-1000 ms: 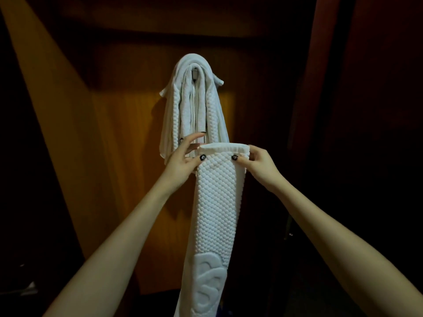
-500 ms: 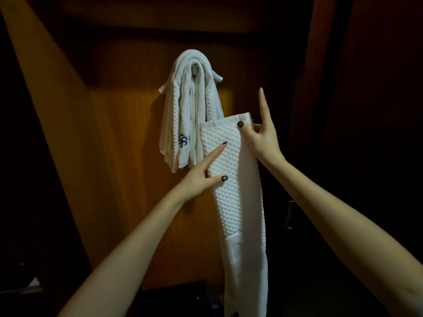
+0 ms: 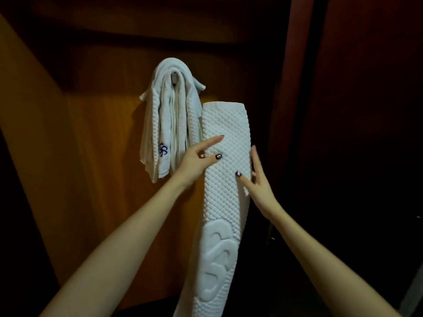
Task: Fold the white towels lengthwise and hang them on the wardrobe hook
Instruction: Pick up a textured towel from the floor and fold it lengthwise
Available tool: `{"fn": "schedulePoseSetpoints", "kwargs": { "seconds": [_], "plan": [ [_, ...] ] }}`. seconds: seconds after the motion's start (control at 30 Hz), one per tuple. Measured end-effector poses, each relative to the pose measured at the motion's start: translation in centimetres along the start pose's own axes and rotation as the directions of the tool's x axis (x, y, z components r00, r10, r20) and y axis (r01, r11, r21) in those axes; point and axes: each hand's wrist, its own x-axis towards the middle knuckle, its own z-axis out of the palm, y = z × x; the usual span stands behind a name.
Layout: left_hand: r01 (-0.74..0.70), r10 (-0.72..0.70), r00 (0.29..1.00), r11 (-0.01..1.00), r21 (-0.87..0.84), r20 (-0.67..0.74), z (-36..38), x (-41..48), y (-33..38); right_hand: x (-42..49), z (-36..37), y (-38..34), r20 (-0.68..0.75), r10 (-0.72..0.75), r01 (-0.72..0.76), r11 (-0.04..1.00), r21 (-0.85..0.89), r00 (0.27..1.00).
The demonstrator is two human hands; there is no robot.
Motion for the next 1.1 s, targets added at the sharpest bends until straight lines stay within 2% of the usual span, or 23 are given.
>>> {"fn": "schedulePoseSetpoints", "kwargs": {
  "seconds": [0.13, 0.33, 0.43, 0.5, 0.57, 0.63, 0.7, 0.73, 0.83, 0.93, 1.1],
  "plan": [
    [-0.014, 0.013, 0.998, 1.000, -0.013, -0.068, -1.7, 2.3, 1.6, -0.9, -0.3, 1.6, 0.058, 0.086, -0.091, 0.991, 0.102, 0.995],
    [-0.022, 0.058, 0.986, 0.974, 0.225, -0.155, -3.8, 4.2, 3.7, 0.3, 0.5, 1.3, 0.237, 0.075, -0.086, 0.996, 0.038, 0.969],
    [-0.011, 0.086, 0.970, 0.951, 0.309, -0.228, -3.9, 4.5, 4.1, 1.3, 0.6, 0.9, 0.249, 0.047, -0.056, 0.998, 0.031, 0.967],
    [-0.017, 0.111, 0.963, 0.936, 0.352, -0.248, -3.9, 4.7, 4.3, 1.8, 0.3, 0.5, 0.223, 0.044, -0.065, 0.994, 0.085, 0.974],
    [-0.007, 0.076, 0.979, 0.940, 0.341, -0.189, -3.8, 4.6, 4.5, 2.3, -0.1, 0.3, 0.209, 0.063, -0.099, 0.981, 0.168, 0.976],
    [0.043, -0.033, 0.999, 0.955, 0.295, -0.039, -3.5, 4.1, 4.7, 2.7, -0.7, 0.0, 0.215, 0.075, -0.126, 0.964, 0.234, 0.974],
    [0.136, -0.160, 0.983, 0.965, 0.222, 0.092, -2.9, 3.3, 4.6, 3.1, -1.2, -0.3, 0.215, 0.063, -0.122, 0.955, 0.270, 0.974],
    [0.156, -0.182, 0.977, 0.964, 0.215, 0.108, -2.7, 3.0, 4.3, 3.3, -1.5, -0.6, 0.211, 0.053, -0.112, 0.954, 0.278, 0.976],
    [0.153, -0.174, 0.983, 0.957, 0.248, 0.066, -2.7, 2.2, 3.5, 3.4, -2.2, -1.3, 0.210, 0.026, -0.084, 0.959, 0.270, 0.977],
    [0.116, -0.165, 0.978, 0.936, 0.333, 0.125, -2.5, 1.4, 3.9, 3.2, -2.8, -1.8, 0.222, 0.017, -0.072, 0.968, 0.241, 0.975],
    [-0.045, 0.044, 0.999, 0.891, 0.451, 0.012, -0.4, 1.9, 5.0, 2.3, -3.6, -2.3, 0.263, -0.022, -0.014, 0.991, 0.134, 0.964]
  ]
}}
